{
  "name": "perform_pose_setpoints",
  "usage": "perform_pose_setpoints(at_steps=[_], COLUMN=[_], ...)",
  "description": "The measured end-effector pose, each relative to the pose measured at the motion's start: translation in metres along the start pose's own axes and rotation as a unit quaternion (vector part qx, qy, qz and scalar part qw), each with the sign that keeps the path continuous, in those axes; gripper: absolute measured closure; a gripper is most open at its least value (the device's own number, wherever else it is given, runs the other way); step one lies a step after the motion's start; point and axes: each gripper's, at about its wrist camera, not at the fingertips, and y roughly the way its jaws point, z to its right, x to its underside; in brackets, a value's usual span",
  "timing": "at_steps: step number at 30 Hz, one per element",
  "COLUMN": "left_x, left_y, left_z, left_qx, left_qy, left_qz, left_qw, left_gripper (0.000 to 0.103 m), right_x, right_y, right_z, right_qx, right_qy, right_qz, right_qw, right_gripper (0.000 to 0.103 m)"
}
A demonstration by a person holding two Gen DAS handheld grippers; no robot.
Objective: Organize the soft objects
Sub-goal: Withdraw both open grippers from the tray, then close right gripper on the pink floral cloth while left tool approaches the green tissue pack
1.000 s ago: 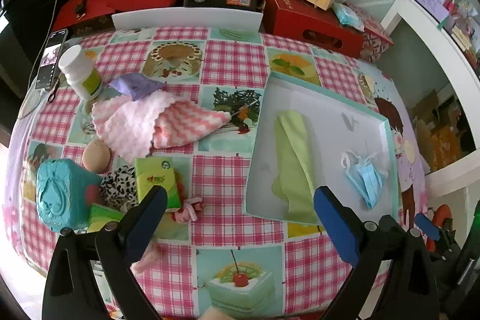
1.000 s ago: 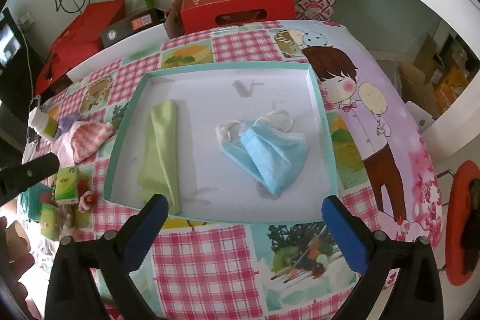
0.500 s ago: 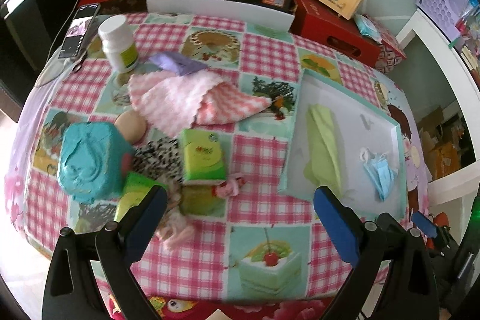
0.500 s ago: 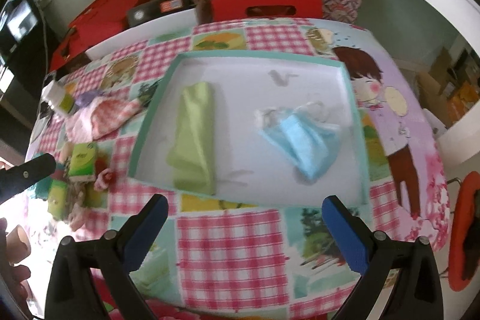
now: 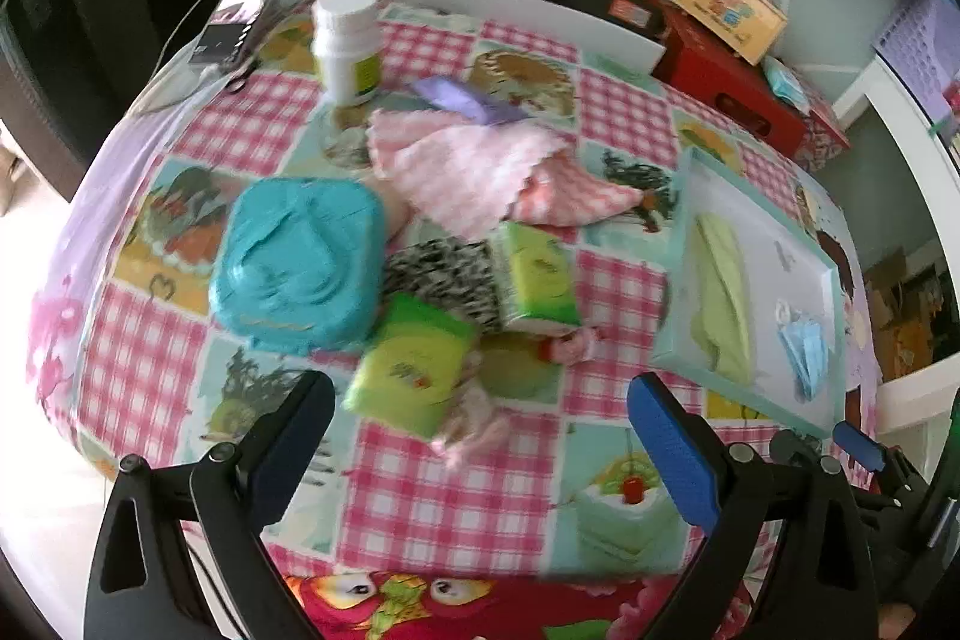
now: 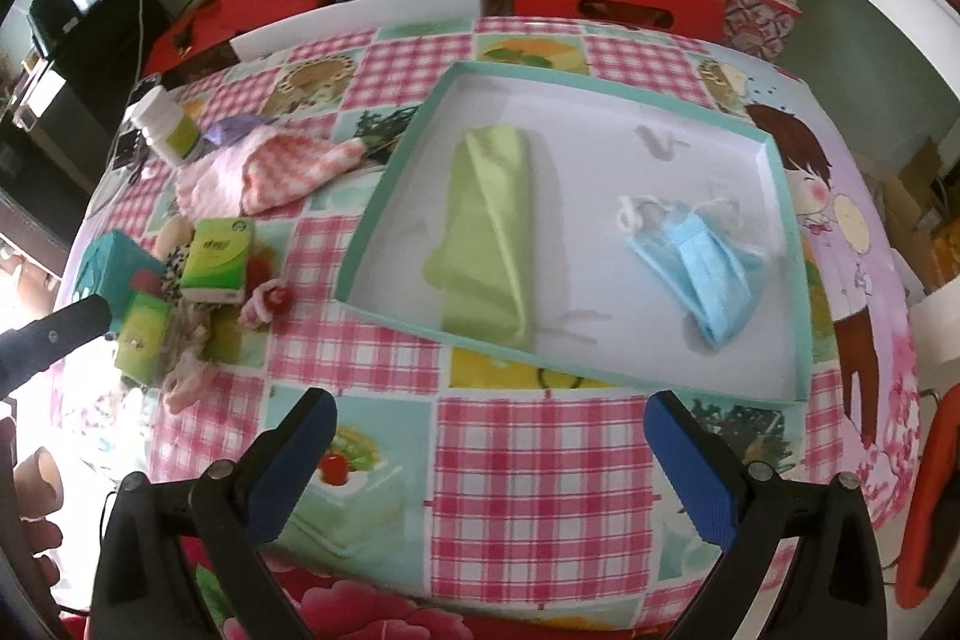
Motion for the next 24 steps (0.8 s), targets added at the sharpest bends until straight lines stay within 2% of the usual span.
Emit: perform_pose_setpoints(at_steps=[4, 9, 20, 24], left_x=[0.003, 0.006, 0.018, 0.022], left_y=[0.002, 0.014, 0.042, 0.05], left_z=[-0.015, -0.028, -0.044, -0.047], left_qx=[-0.001, -0.001, -0.02, -0.015], left_qy=[-0.013, -0.036, -0.051, -0.058], left_qz=[-0.009, -0.039, -0.083, -0.093], left_qw=[0.9999, 0.9986, 0.9951, 0.9938], left_gripper=[0.005, 0.005, 0.005, 0.006], right_x=[0.001, 0.002, 0.0, -0.004], right_y=[0.003, 0.009, 0.026, 0.031], right_z=[-0.011, -0.027, -0.061, -0.068], right_qx=[-0.006, -0.017, -0.052, -0.063], right_qy=[-0.011, -0.03, -0.057, -0.06], right_qz=[-0.005, -0.011, -0.021, -0.018], right_qw=[1.0, 0.999, 0.997, 0.996], right_gripper=[0.0, 0.0, 0.0, 0.0])
